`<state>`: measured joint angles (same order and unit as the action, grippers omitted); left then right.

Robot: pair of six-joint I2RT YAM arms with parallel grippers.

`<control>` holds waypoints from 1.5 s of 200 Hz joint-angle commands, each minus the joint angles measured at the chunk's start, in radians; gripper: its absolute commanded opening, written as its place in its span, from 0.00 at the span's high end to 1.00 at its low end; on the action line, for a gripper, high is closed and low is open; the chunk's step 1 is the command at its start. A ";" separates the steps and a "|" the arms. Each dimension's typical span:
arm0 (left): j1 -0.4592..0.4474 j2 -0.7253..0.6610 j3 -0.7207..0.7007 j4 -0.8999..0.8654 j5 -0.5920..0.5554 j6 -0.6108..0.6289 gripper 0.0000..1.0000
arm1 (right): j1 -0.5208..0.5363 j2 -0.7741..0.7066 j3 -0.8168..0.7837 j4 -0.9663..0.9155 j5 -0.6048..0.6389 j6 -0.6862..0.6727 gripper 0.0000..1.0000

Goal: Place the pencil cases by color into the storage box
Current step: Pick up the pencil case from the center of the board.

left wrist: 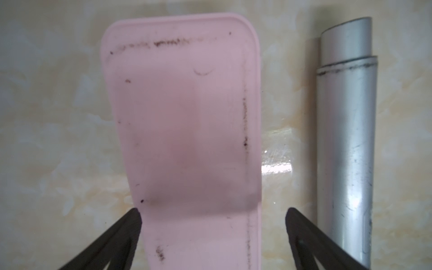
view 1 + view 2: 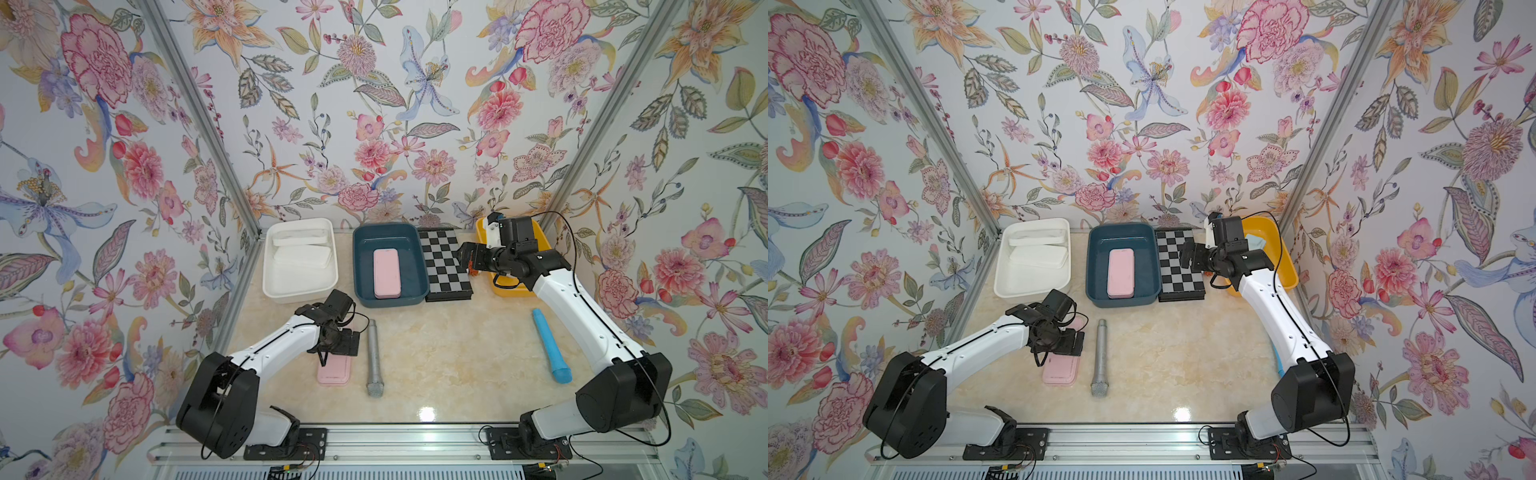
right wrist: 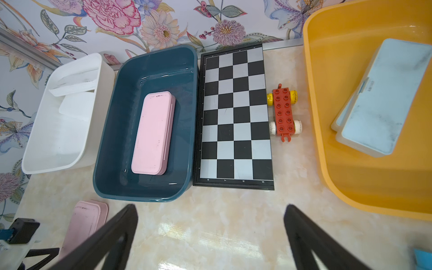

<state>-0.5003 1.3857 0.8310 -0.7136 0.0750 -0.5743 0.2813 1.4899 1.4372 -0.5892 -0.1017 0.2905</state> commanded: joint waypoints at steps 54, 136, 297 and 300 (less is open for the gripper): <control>-0.072 -0.034 -0.066 -0.062 -0.059 -0.108 0.02 | 0.009 0.012 -0.036 0.019 -0.018 -0.012 0.00; -0.071 0.013 -0.079 -0.070 -0.076 -0.132 0.02 | 0.012 0.023 -0.042 0.026 -0.033 -0.010 0.00; -0.078 0.039 0.024 -0.029 -0.045 -0.071 0.15 | 0.013 0.018 -0.072 0.038 -0.059 -0.005 0.00; -0.078 0.033 0.030 -0.030 -0.044 -0.066 0.15 | 0.013 0.021 -0.072 0.041 -0.069 -0.004 0.00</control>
<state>-0.5697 1.4815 0.7967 -0.7483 0.0303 -0.6689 0.2878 1.4982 1.3796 -0.5663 -0.1276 0.2909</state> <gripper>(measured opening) 0.936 0.998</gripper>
